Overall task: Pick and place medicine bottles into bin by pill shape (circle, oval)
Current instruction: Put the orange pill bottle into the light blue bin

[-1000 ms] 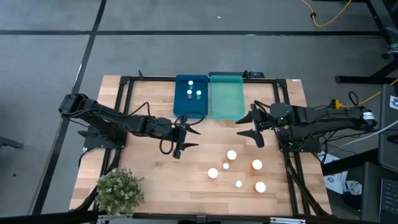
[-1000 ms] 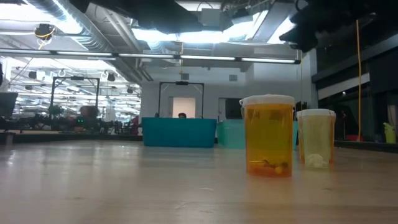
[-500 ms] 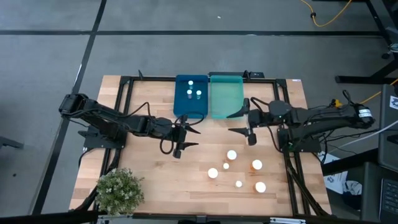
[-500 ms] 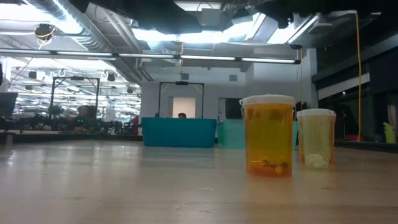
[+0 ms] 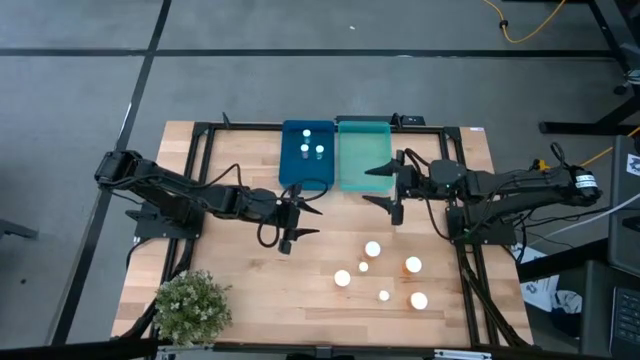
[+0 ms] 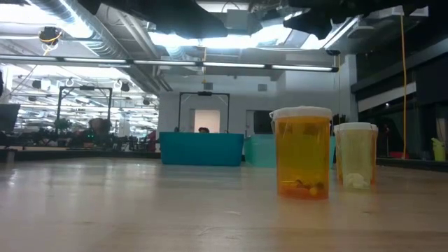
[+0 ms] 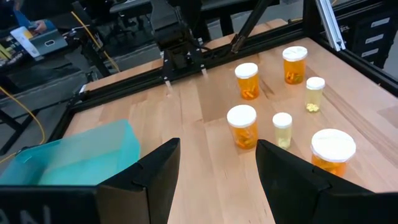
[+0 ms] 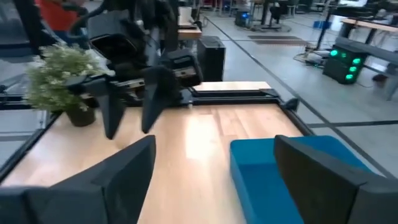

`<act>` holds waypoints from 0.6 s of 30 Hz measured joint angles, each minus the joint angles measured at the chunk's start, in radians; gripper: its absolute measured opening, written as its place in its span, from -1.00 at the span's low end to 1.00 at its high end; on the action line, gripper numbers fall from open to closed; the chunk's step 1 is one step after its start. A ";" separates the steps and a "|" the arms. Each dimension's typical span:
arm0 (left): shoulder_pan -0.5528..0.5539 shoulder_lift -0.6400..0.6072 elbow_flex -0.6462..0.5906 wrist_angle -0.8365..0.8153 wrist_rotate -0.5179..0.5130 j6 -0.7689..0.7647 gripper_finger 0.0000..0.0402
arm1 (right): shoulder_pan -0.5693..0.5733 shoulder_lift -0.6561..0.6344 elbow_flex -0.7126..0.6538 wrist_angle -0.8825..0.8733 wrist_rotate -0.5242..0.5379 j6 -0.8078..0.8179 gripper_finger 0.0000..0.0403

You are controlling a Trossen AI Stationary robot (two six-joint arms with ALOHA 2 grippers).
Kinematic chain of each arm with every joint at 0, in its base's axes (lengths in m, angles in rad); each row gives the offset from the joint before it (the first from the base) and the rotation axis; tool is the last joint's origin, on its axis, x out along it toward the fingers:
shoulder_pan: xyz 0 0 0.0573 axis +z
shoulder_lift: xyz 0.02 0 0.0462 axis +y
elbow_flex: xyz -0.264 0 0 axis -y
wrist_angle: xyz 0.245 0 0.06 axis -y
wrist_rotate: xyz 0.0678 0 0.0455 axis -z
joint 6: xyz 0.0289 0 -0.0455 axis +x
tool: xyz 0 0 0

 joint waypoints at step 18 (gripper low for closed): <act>0.001 0.000 0.000 -0.001 0.000 0.000 0.00 | 0.024 -0.035 0.080 -0.171 -0.369 0.113 0.63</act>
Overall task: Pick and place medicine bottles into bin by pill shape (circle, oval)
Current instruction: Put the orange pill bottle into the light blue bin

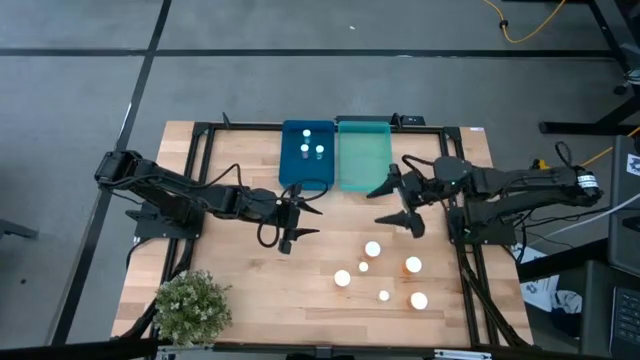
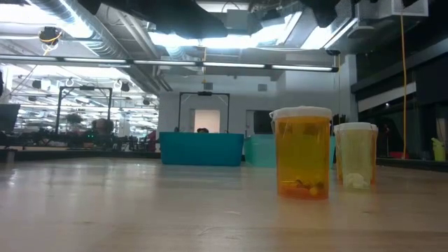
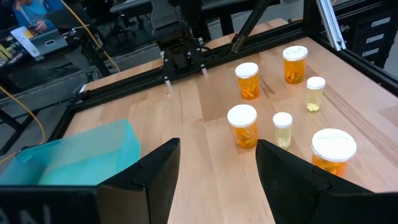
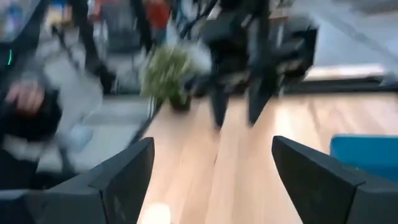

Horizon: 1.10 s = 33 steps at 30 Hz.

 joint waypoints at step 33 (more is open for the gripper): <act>0.000 0.000 0.000 0.000 0.000 0.000 0.00 | 0.292 0.531 0.115 -0.704 0.344 0.173 0.63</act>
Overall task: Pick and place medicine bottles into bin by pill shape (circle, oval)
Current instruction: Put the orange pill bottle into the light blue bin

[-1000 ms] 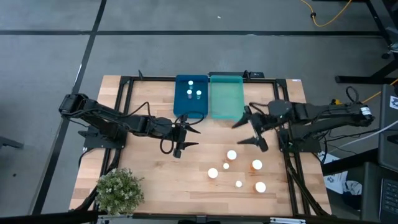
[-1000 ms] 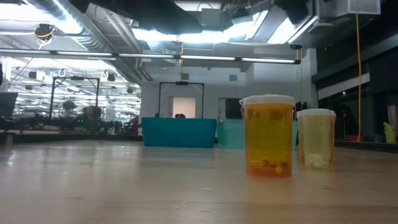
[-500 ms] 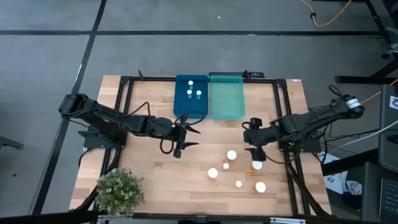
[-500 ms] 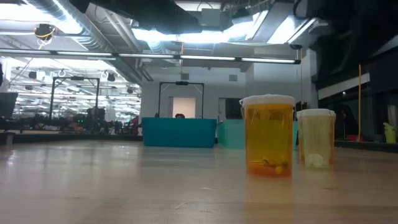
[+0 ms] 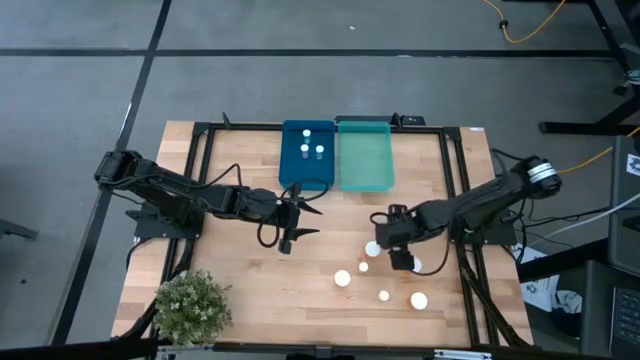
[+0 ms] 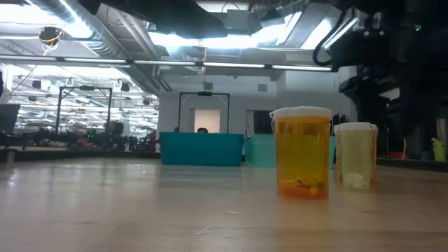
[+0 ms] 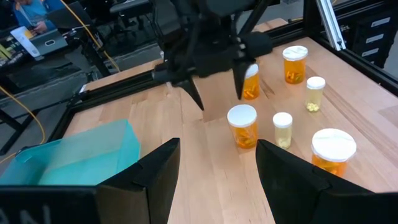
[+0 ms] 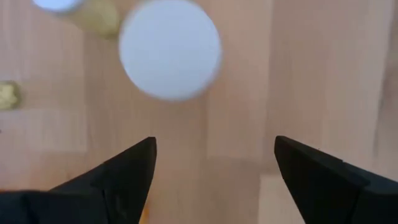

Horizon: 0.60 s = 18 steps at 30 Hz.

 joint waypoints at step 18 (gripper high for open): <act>0.000 0.000 0.000 -0.005 0.000 0.000 0.00 | 0.000 0.124 0.000 0.269 0.000 -0.140 0.63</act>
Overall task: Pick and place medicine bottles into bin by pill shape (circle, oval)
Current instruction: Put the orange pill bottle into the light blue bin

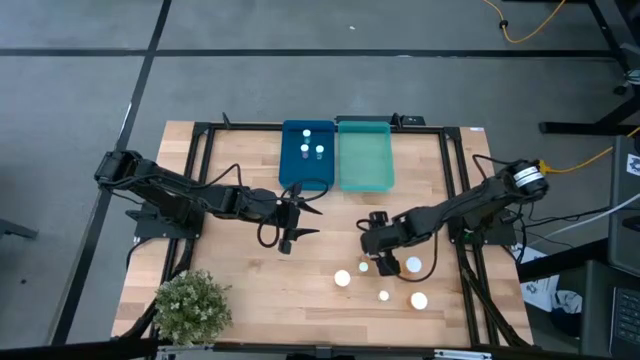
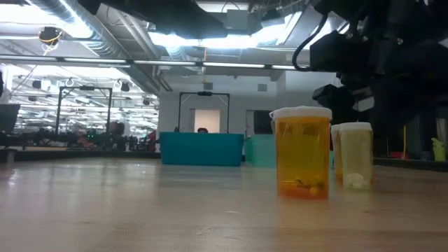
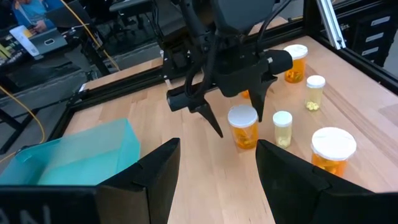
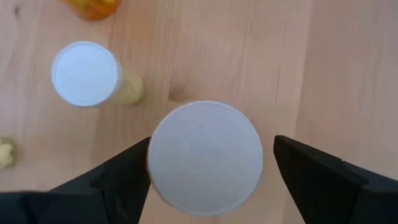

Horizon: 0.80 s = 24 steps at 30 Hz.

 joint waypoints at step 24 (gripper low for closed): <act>0.000 0.000 0.000 -0.010 -0.074 0.000 0.00 | -0.037 -0.001 0.085 -0.133 0.139 0.021 -0.01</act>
